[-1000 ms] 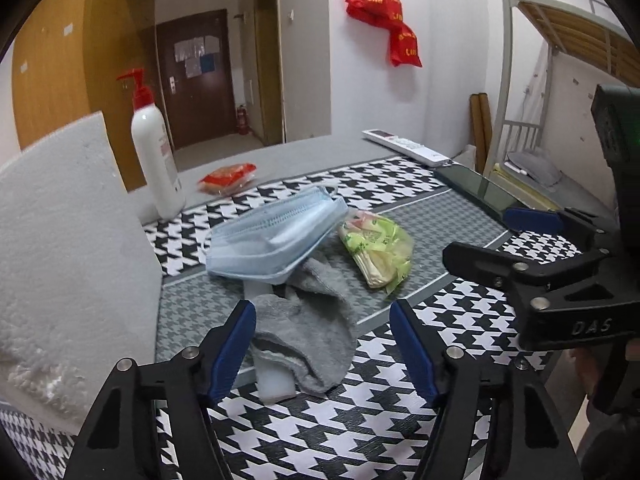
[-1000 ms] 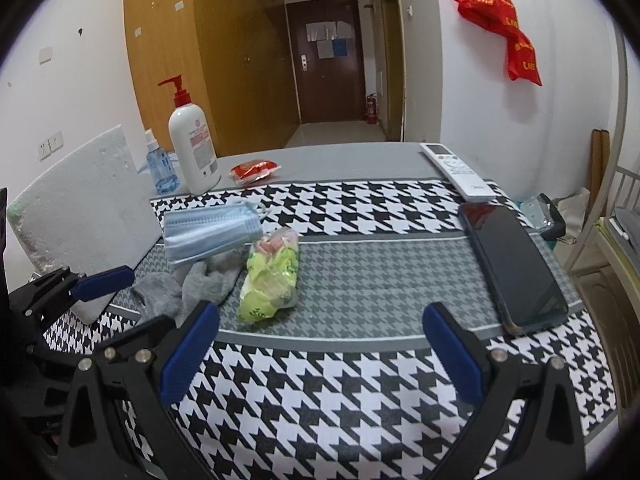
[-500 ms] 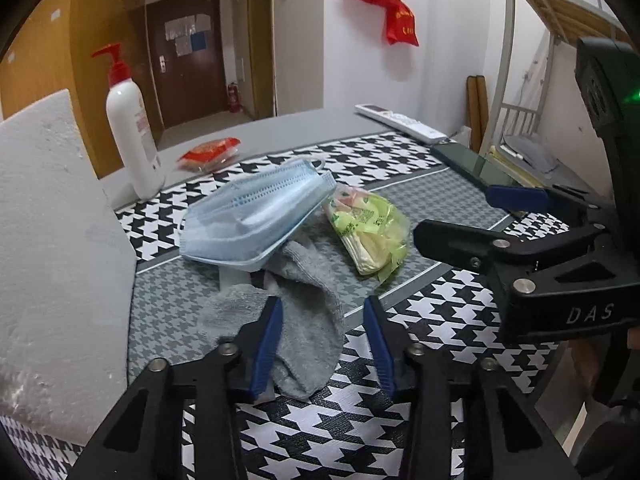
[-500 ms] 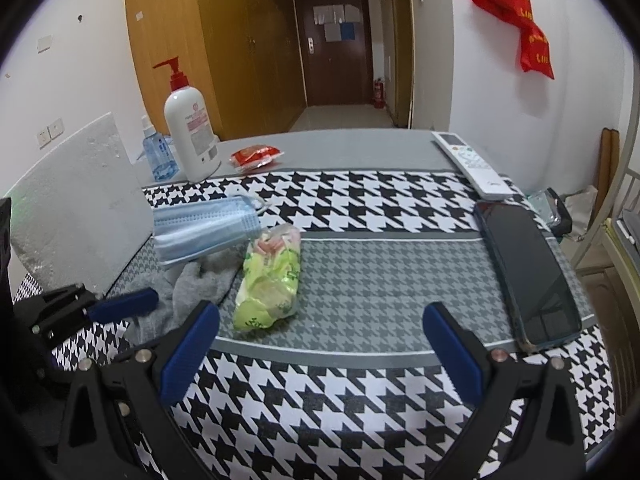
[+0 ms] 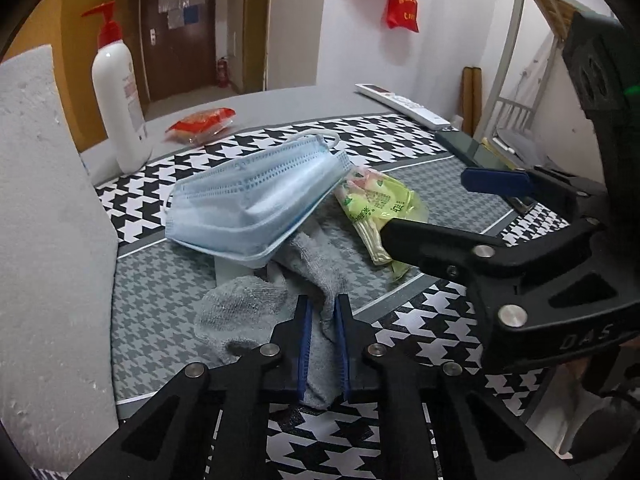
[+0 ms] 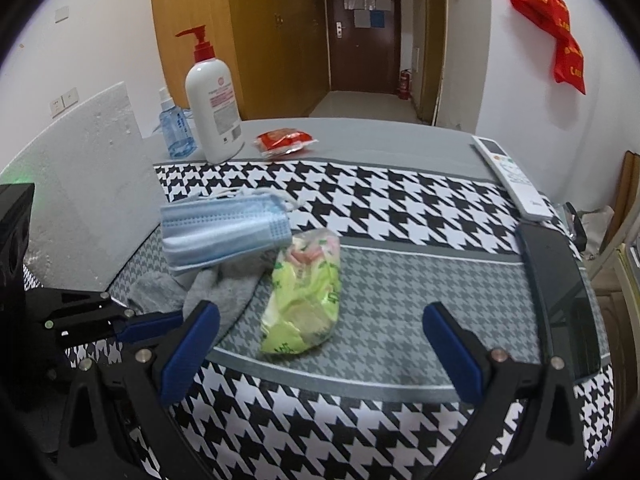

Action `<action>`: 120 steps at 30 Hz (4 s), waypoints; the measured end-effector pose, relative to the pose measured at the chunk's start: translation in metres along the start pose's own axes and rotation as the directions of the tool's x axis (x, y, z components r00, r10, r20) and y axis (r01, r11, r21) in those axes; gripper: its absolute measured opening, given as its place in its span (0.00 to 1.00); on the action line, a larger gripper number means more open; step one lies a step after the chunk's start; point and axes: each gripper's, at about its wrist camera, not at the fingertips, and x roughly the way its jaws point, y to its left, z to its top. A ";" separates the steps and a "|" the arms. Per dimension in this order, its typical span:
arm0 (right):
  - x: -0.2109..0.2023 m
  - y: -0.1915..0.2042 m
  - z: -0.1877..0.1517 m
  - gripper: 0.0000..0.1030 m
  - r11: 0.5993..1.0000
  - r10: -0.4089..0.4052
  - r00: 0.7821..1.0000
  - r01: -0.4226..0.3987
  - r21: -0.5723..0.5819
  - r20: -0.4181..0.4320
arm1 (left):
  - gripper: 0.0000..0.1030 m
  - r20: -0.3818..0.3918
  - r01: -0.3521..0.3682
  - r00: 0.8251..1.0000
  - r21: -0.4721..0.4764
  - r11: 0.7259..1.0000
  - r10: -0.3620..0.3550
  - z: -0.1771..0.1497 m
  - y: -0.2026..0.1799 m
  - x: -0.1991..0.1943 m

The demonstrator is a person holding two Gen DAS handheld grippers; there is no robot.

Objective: Organize soft objects
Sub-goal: 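Lower the left gripper onto the grey sock while the right gripper approaches the snack bag, then grasp the grey sock with the left gripper while the right gripper grasps the snack bag, then carry the grey sock and snack bag over the white foam box with both tools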

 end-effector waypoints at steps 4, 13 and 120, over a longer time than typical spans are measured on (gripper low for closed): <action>0.009 0.003 0.003 1.00 1.000 0.009 1.000 -0.009 -0.018 -0.020 | 0.11 0.001 0.022 1.000 -0.015 1.000 -0.022 0.000 0.003 -0.001; 0.025 0.002 0.004 0.73 1.000 0.021 0.997 -0.022 -0.013 -0.073 | 0.11 0.003 0.031 1.000 -0.027 0.999 -0.031 -0.002 0.006 -0.004; -0.147 0.038 -0.022 0.32 0.995 0.025 0.938 -0.059 0.086 0.345 | 0.03 0.451 -0.061 0.892 0.072 0.996 0.022 0.018 -0.005 -0.178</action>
